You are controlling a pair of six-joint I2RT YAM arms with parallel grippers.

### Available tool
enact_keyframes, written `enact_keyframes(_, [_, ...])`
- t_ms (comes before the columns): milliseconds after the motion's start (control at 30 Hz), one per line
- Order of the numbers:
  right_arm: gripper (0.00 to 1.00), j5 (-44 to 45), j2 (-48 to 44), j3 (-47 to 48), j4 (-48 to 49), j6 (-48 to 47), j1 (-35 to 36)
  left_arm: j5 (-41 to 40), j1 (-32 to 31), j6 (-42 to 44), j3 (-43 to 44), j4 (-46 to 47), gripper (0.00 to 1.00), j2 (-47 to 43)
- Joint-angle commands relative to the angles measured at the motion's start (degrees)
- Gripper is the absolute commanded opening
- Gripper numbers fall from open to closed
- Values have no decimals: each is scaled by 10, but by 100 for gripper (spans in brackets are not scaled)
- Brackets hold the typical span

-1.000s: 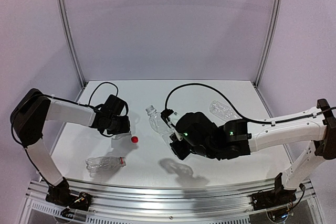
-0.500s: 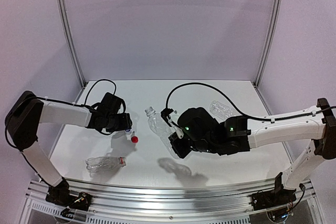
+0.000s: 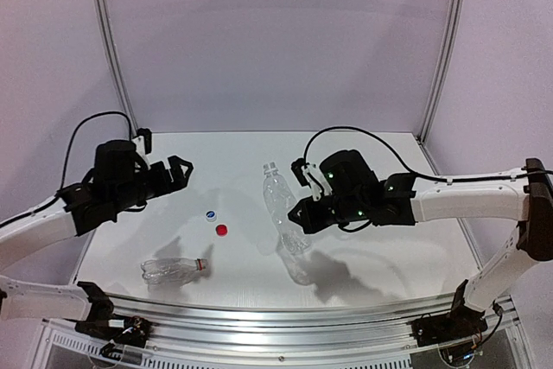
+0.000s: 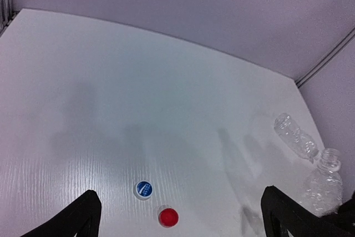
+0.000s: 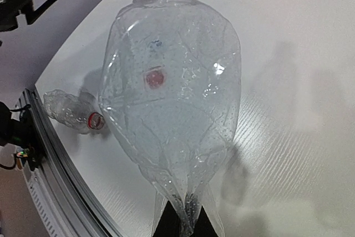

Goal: Unscrew the bottle caps

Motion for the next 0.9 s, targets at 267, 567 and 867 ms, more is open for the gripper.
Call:
enact_keyframes(267, [0, -159, 164, 127, 60, 137, -56, -30, -25, 11, -2, -122, 99, -239])
enact_keyframes(567, [0, -195, 274, 198, 57, 200, -78, -38, -26, 18, -8, -154, 99, -326])
enact_keyframes(867, [36, -214, 319, 240, 40, 199, -79, -39, -26, 21, -8, -154, 98, -335])
